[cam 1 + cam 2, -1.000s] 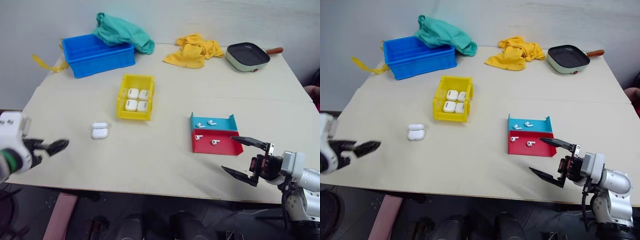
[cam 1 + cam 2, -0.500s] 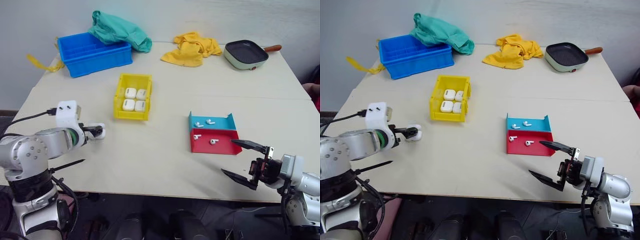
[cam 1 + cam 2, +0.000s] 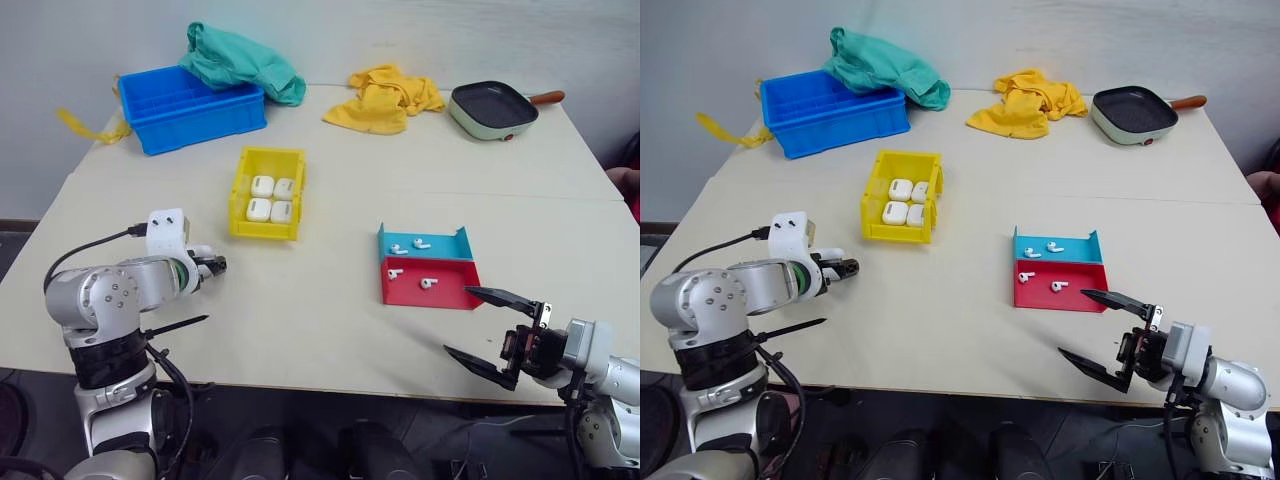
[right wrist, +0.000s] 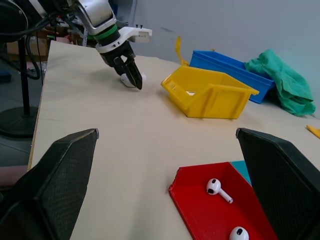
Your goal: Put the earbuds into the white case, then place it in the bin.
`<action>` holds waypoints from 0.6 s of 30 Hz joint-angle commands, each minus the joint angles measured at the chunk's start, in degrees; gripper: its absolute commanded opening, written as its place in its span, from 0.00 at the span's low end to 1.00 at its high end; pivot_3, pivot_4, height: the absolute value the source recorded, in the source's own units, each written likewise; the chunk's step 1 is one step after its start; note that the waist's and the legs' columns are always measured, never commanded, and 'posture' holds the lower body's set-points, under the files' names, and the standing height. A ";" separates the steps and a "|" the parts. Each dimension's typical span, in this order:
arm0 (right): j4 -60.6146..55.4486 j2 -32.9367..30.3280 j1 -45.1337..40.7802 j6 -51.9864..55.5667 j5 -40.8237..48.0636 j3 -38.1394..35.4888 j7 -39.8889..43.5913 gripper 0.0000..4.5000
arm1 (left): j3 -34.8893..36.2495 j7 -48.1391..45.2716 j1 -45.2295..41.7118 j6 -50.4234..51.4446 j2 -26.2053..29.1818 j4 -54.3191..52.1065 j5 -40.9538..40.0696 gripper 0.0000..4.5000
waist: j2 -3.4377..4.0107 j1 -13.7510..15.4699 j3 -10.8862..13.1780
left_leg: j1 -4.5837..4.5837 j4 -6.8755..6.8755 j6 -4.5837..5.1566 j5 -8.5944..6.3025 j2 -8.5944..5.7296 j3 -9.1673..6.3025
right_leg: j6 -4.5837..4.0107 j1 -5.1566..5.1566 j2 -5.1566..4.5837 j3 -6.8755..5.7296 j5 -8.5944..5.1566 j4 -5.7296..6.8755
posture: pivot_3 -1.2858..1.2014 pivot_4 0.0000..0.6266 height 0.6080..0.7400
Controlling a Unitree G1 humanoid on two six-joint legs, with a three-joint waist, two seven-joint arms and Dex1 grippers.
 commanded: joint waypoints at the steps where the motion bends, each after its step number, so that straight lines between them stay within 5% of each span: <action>1: -2.26 -0.45 0.81 -1.19 1.17 -2.29 -0.39 1.00 | -0.52 -1.54 -0.78 -0.11 -0.42 0.07 3.49 1.00 | 0.00 0.05 0.00 | 0.00 0.00 -0.03 0.02 0.00 0.00 | 0.00 0.00 0.01 0.00 0.00 0.00 | 0.52 0.24 1.00; 9: -5.89 -0.50 1.46 0.37 0.40 -1.60 -3.33 1.00 | -2.28 -5.71 -0.54 -0.11 -1.01 1.47 8.10 1.00 | 0.00 -0.07 0.00 | 0.10 -0.01 -0.14 0.15 0.00 0.00 | 0.00 0.01 0.03 0.02 0.00 0.15 | 0.52 0.24 1.00; 15: -7.66 -0.92 2.07 1.29 0.34 -1.79 -4.51 1.00 | -2.71 -6.11 1.98 -0.11 -3.11 -0.78 9.53 0.66 | 0.01 0.06 -0.01 | 0.10 -0.02 -0.15 0.17 0.00 0.00 | 0.00 0.01 0.03 0.02 0.00 0.16 | 0.52 0.24 1.00; 18: -8.86 -1.15 2.26 1.98 0.32 -1.92 -5.27 1.00 | -2.06 -6.21 4.47 -0.11 -3.11 -2.93 9.07 0.62 | 0.02 0.25 -0.01 | 0.09 -0.02 -0.13 0.15 0.00 0.00 | 0.00 0.02 0.02 0.03 0.00 0.14 | 0.52 0.24 1.00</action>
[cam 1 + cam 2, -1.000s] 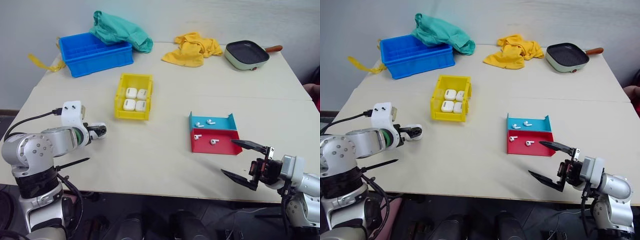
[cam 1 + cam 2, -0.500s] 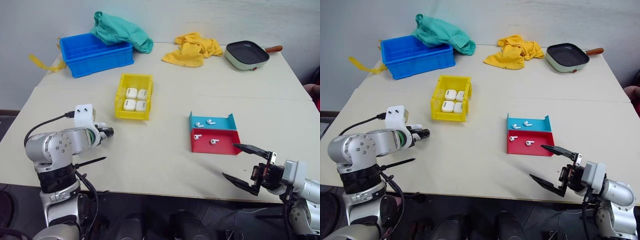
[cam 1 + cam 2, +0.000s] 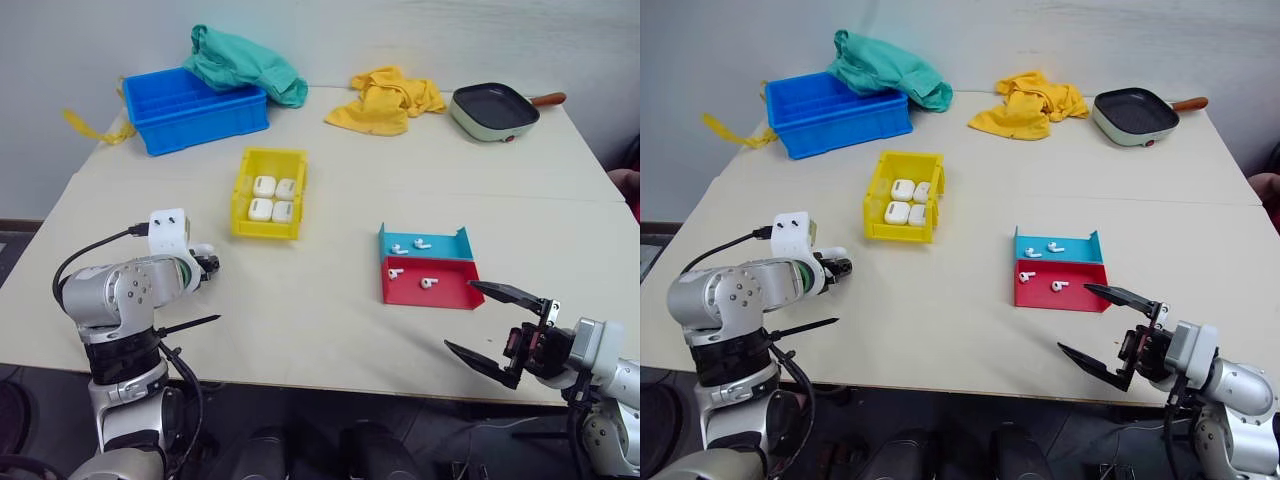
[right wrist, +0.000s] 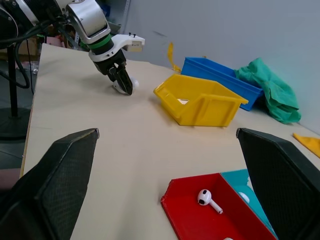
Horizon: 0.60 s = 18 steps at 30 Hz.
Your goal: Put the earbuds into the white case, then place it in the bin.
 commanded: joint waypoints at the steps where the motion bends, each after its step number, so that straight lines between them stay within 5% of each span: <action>1: -3.38 -1.11 0.67 0.56 0.51 -1.11 -1.19 1.00 | 0.01 -1.57 4.00 1.48 0.36 -1.57 -0.88 0.62 | 0.01 0.08 -0.01 | 0.01 -0.01 0.00 -0.01 0.00 0.00 | 0.00 0.00 0.00 0.00 0.00 0.00 | 0.52 0.24 1.00; 7: -4.84 -1.71 0.53 1.89 0.19 -1.32 -2.70 1.00 | 4.11 -18.49 7.81 -5.75 5.63 -8.19 -6.08 0.62 | 0.01 -0.56 -0.01 | 0.02 -0.07 -0.04 0.02 0.01 0.00 | 0.00 -0.01 0.04 0.01 0.00 0.00 | 0.52 0.24 1.00; 11: -4.52 -4.03 -0.07 3.76 -0.40 -2.30 -3.05 1.00 | 5.44 -53.68 20.52 -31.85 12.77 -16.45 -15.10 0.62 | 0.01 -0.73 0.01 | -0.05 -0.09 -0.07 0.03 0.01 0.04 | -0.02 -0.09 0.03 0.02 -0.01 -0.09 | 0.52 0.24 1.00; 18: -6.80 -12.79 4.14 16.39 -1.53 -8.24 -9.06 1.00 | -1.15 -73.04 19.77 -58.98 5.52 -9.62 -16.35 0.62 | 0.11 0.82 -0.01 | 0.02 -0.18 0.15 0.07 0.02 0.01 | -0.31 0.48 0.03 -0.02 -0.07 -1.06 | 0.52 0.24 1.00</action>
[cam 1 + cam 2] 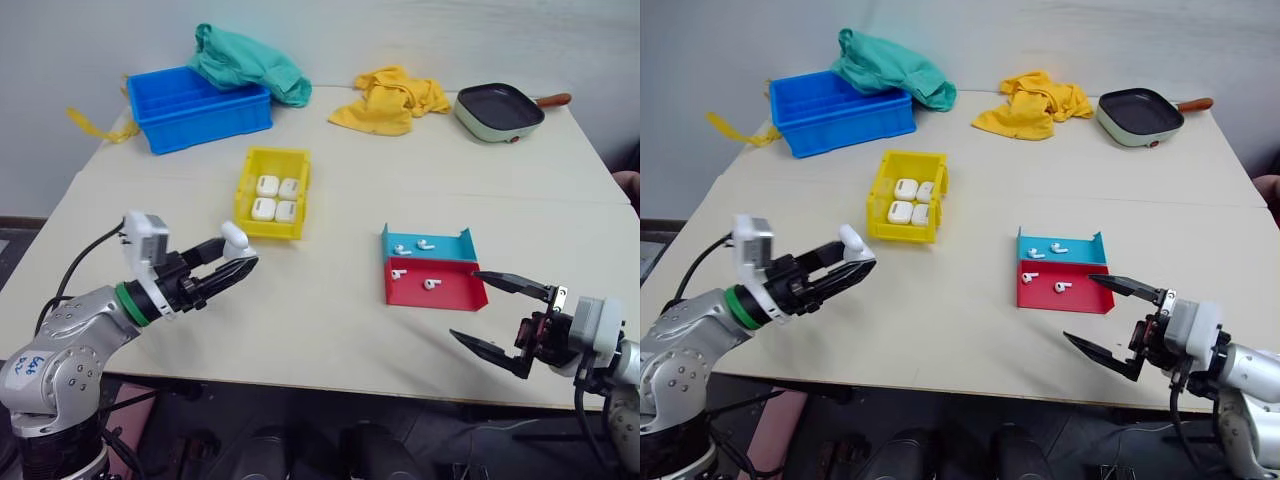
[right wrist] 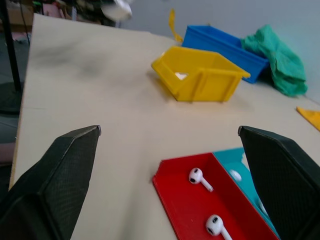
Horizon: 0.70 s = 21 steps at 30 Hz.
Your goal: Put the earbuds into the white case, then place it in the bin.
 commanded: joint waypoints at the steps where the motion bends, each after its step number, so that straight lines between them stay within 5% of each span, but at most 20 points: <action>1: -2.39 -3.55 3.50 5.07 -1.75 -5.40 -2.75 1.00 | -6.86 -5.81 -3.79 -9.81 -4.43 2.16 -0.43 0.62 | 0.03 0.46 -0.02 | 0.03 0.02 0.06 -0.03 0.00 0.00 | 0.00 0.08 0.00 0.00 0.00 -0.07 | 0.52 0.24 1.00; 6: -1.06 -3.63 11.75 6.75 -3.36 -12.75 -2.89 1.00 | -16.17 -11.46 -7.68 -16.88 -15.10 6.74 -2.97 0.62 | 0.02 0.77 -0.04 | -0.09 0.13 0.55 -0.27 -0.09 0.02 | 0.31 0.33 -0.04 0.10 0.16 -0.34 | 0.52 0.24 1.00; 11: 1.12 -4.43 19.05 12.46 -10.38 -14.17 -6.91 1.00 | -25.96 -19.18 -9.33 -26.61 -19.05 14.95 3.55 0.62 | 0.02 0.10 -0.05 | -0.10 0.06 0.59 -0.30 -0.09 0.09 | 0.37 0.31 0.01 0.21 0.19 -0.50 | 0.52 0.24 1.00; 21: -7.63 -15.47 6.19 28.78 -4.45 -8.80 -5.46 1.00 | -28.55 -21.85 -8.34 -33.97 -22.13 20.65 3.67 0.62 | 0.10 -1.76 -0.09 | 0.06 0.07 0.58 -0.17 -0.05 0.24 | 0.33 0.38 0.12 0.45 0.20 -0.34 | 0.52 0.24 1.00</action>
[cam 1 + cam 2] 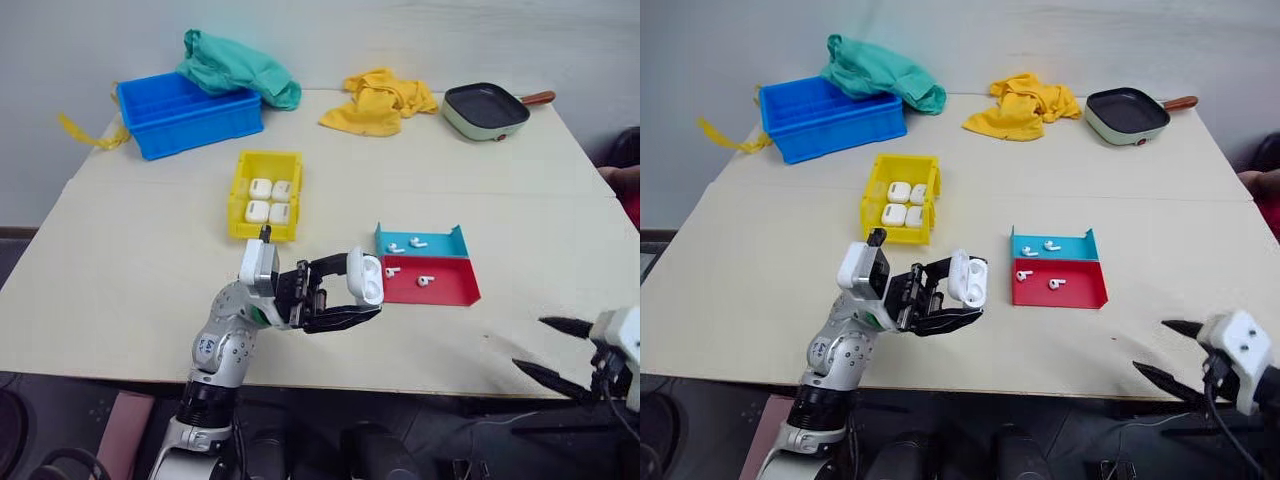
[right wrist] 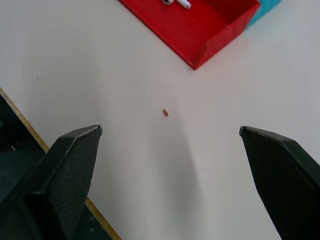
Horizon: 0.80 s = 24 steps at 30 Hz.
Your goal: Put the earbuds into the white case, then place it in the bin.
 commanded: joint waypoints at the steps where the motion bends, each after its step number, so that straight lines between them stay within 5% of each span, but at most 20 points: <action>1: -5.43 -5.19 -7.06 7.37 3.40 4.36 -0.23 0.96 | 0.46 -0.31 0.68 -2.32 -0.01 0.29 -0.66 0.62 | 0.01 0.34 0.00 | 0.06 0.02 -0.11 0.06 0.01 -0.04 | 0.00 -0.01 0.02 -0.01 0.00 0.03 | 0.52 0.24 1.00; 9: -4.94 -10.37 -28.24 10.32 -2.89 24.58 1.56 0.42 | 1.47 -0.94 2.01 -5.98 2.41 3.29 0.85 0.62 | -0.02 1.40 0.01 | -0.21 0.09 -0.01 0.00 -0.01 -0.21 | 0.02 -0.21 -0.08 -0.10 0.01 -0.08 | 0.52 0.24 1.00; 16: 2.18 -7.26 -46.43 9.54 -13.07 40.82 4.33 0.42 | 2.25 -0.75 3.24 -7.33 4.22 4.65 1.25 0.62 | -0.03 1.16 0.02 | -0.24 0.05 0.00 -0.01 -0.01 -0.25 | 0.02 -0.31 -0.14 -0.18 0.01 -0.04 | 0.52 0.24 1.00; 24: 12.21 -4.75 -58.15 6.34 -21.77 50.86 11.30 0.42 | 1.24 -0.51 5.07 -7.64 4.88 3.18 1.12 0.62 | -0.03 0.57 0.02 | -0.45 0.03 -0.03 0.00 -0.01 -0.23 | 0.02 -0.70 -0.21 -0.25 0.01 0.25 | 0.52 0.24 1.00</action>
